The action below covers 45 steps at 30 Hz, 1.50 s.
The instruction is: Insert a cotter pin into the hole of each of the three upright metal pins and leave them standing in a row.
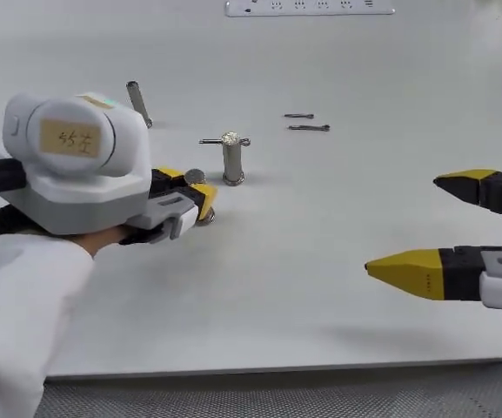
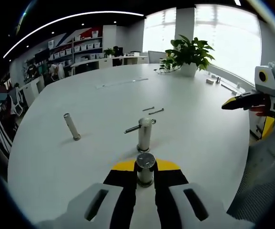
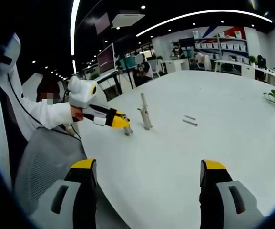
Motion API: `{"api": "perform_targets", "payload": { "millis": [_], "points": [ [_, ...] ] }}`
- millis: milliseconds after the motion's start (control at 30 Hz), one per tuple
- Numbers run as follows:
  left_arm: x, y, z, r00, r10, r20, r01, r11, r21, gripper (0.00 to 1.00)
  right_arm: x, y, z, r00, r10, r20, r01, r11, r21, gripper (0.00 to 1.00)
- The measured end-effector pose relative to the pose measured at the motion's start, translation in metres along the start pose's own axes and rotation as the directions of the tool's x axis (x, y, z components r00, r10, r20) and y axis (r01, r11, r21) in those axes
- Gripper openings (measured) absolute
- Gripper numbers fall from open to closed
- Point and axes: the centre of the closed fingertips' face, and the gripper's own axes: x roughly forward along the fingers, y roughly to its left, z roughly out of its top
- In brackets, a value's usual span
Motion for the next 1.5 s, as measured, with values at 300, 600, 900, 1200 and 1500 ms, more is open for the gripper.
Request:
{"api": "perform_targets", "payload": {
  "millis": [300,600,900,1200,1500],
  "points": [
    [-0.001,-0.002,-0.001,0.9999,0.009,0.013,-0.009,1.0,-0.006,0.11,0.0,-0.001,-0.002,1.0,-0.002,-0.001,0.002,1.0,0.0,0.88],
    [-0.006,-0.006,-0.001,0.9991,-0.034,0.024,0.035,0.998,-0.051,0.18,0.0,-0.002,0.0,1.0,-0.005,0.001,0.005,1.0,-0.01,0.88],
    [-0.032,-0.001,-0.001,0.9953,-0.092,0.032,0.092,0.996,-0.015,0.52,0.0,0.004,0.001,0.9999,-0.009,-0.014,0.008,1.0,-0.02,0.88],
    [-0.056,0.005,-0.003,0.9903,-0.128,0.054,0.127,0.992,0.017,0.81,-0.003,-0.005,0.0,0.9993,-0.012,-0.035,0.011,0.999,-0.032,0.87],
    [-0.072,-0.024,-0.004,0.9555,-0.289,0.057,0.285,0.956,0.072,0.95,-0.004,-0.006,0.004,0.998,-0.016,-0.06,0.013,0.999,-0.052,0.87]
  ]
}}
